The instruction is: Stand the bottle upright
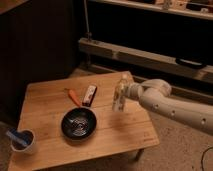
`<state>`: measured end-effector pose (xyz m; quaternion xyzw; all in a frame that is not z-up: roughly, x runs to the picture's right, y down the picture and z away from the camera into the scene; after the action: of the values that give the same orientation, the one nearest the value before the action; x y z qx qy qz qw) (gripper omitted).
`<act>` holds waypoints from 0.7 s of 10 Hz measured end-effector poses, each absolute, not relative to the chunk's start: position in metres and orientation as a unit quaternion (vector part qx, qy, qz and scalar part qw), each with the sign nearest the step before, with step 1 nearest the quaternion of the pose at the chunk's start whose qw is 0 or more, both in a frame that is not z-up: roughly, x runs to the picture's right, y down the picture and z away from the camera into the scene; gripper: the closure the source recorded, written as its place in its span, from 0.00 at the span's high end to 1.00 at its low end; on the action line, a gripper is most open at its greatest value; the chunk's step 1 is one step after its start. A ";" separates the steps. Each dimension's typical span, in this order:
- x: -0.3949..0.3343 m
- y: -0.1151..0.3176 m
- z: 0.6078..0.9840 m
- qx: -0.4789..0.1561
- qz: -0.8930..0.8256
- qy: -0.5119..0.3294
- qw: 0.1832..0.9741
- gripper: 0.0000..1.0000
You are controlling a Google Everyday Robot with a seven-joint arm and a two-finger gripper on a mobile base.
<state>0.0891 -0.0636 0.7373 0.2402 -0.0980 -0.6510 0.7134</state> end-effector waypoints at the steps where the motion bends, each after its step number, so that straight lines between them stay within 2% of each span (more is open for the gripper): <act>1: 0.092 -0.089 0.727 0.267 -0.663 -0.080 0.695 0.00; 2: 0.099 -0.124 0.713 0.301 -0.677 -0.048 0.670 0.00; 4: 0.116 -0.165 0.695 0.332 -0.689 -0.001 0.645 0.00; 7: 0.115 -0.184 0.679 0.356 -0.679 -0.013 0.641 0.00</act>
<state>0.1151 -0.1843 0.6792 0.3565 -0.0128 -0.6794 0.6412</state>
